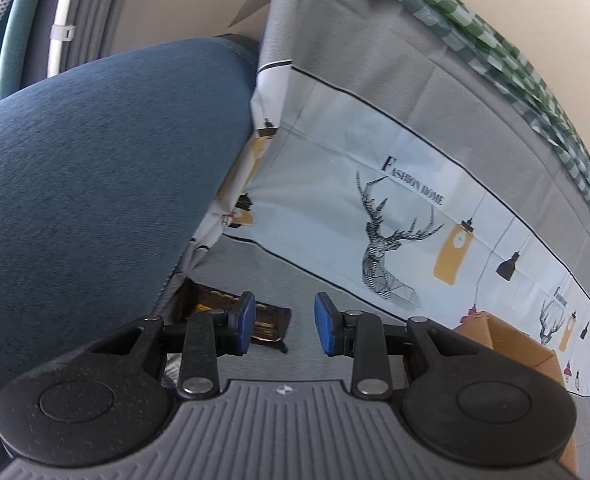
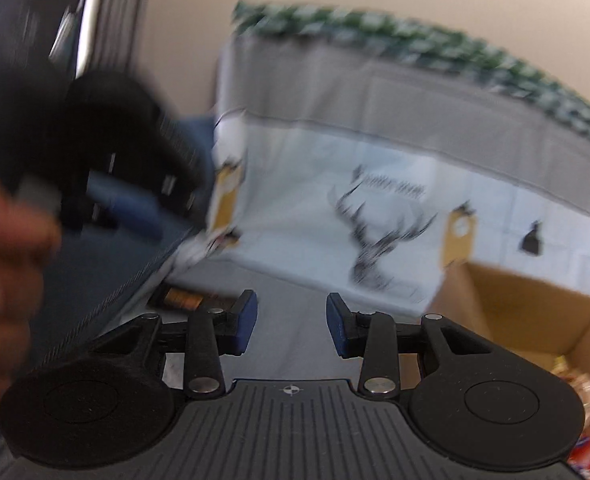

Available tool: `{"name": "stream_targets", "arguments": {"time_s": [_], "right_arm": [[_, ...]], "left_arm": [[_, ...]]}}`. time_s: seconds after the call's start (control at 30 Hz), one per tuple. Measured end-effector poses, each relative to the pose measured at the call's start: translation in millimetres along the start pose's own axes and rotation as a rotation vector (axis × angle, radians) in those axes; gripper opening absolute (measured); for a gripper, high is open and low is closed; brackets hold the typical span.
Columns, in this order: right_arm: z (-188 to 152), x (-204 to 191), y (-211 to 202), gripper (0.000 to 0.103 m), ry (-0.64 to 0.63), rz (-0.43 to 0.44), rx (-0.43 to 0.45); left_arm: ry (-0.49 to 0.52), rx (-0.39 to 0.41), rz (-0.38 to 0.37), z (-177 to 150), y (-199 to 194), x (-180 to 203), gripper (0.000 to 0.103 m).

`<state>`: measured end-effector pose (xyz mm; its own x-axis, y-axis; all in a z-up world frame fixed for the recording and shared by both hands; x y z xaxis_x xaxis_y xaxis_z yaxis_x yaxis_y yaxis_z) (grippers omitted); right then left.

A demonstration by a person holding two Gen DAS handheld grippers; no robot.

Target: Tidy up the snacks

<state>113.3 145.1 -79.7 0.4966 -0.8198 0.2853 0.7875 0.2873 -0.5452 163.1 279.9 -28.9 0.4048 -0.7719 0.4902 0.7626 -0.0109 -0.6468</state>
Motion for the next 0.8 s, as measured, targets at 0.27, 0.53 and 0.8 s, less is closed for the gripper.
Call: {"name": "stream_targets", "arguments": {"time_s": [0.27,0.53,0.8], "right_arm": [[-45,-61,46,0.067,-0.103,0.187,-0.173],[-54,-68,58,0.068,-0.107,0.217,-0.196],[-57,-62,56,0.021,-0.093,0.298,-0.188]], "left_arm": [[0.027,-0.005,0.052,-2,6,-11,0.037],[0.006,-0.028,0.059,-4,13,-22,0.037],[0.023,-0.038,0.07,-9,20,-20,0.037]]}}
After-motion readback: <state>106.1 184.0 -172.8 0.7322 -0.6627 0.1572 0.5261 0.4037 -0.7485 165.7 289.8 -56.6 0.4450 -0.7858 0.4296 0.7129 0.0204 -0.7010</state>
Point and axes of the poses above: each gripper's, at about its wrist camera, not at the fingertips, and y roughly the way its jaws point, x to its right, z to its top, the point moved 9 cm from there along y, roughly the way its jaws point, and after that the axes turned 9 degrees about -y, right-handed, at the moved point
